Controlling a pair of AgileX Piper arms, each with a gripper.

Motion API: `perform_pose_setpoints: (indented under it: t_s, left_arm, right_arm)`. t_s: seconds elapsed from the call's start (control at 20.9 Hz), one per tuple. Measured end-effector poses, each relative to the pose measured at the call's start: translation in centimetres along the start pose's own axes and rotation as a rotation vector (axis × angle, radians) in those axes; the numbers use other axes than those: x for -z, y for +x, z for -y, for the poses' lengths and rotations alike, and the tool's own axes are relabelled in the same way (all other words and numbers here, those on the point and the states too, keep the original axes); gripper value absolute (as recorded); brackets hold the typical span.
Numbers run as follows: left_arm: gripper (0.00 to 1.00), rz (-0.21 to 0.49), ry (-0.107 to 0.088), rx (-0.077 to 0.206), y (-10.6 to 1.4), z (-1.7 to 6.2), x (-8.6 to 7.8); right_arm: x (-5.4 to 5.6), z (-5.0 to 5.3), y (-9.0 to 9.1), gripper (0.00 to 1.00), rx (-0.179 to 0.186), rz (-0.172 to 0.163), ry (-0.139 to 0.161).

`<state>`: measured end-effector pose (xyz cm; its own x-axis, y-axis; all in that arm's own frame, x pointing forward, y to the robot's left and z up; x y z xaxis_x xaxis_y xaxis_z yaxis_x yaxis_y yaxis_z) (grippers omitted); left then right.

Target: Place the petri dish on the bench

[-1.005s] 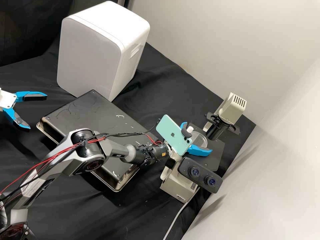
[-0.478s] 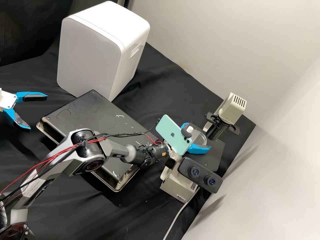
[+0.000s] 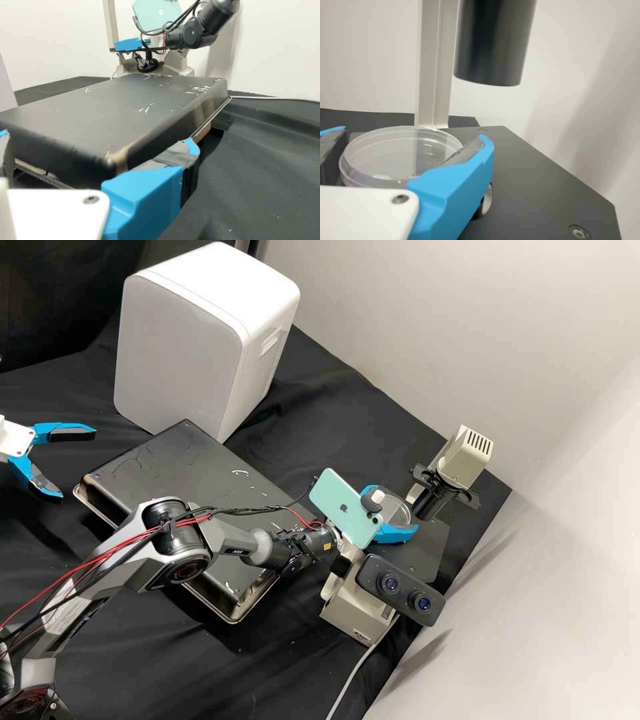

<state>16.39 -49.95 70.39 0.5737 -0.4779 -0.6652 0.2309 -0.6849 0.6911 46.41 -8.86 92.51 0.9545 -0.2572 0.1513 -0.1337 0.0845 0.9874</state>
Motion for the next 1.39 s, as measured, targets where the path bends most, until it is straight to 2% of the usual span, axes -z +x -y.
perform_pose_setpoints:
  t_s: [0.57, 0.77, 0.86, 1.1, 1.39]
  left_arm:
    - [1.00, 0.002, 0.000, 0.000, 0.0, 0.01, 0.0]
    - [1.00, 0.002, 0.000, 0.001, 0.0, 0.02, 0.0]
    - [1.00, 0.002, -0.001, 0.003, 0.0, 0.06, 0.0]
    - [1.00, 0.001, -0.005, 0.008, 0.1, 0.17, 0.0]
    - [1.00, 0.001, -0.007, 0.011, 0.1, 0.24, 0.0]
  right_arm:
    - [0.1, 0.3, -0.1, 0.00, -0.004, -0.015, 0.001]
    - [-0.1, 0.8, -0.7, 0.00, -0.013, -0.026, 0.020]
    - [0.1, 0.9, -1.3, 0.00, -0.016, -0.034, 0.032]
    - [0.9, 1.5, -4.0, 0.00, 0.014, -0.034, 0.046]
    - [1.7, 1.7, -7.7, 0.00, 0.031, -0.046, 0.107]
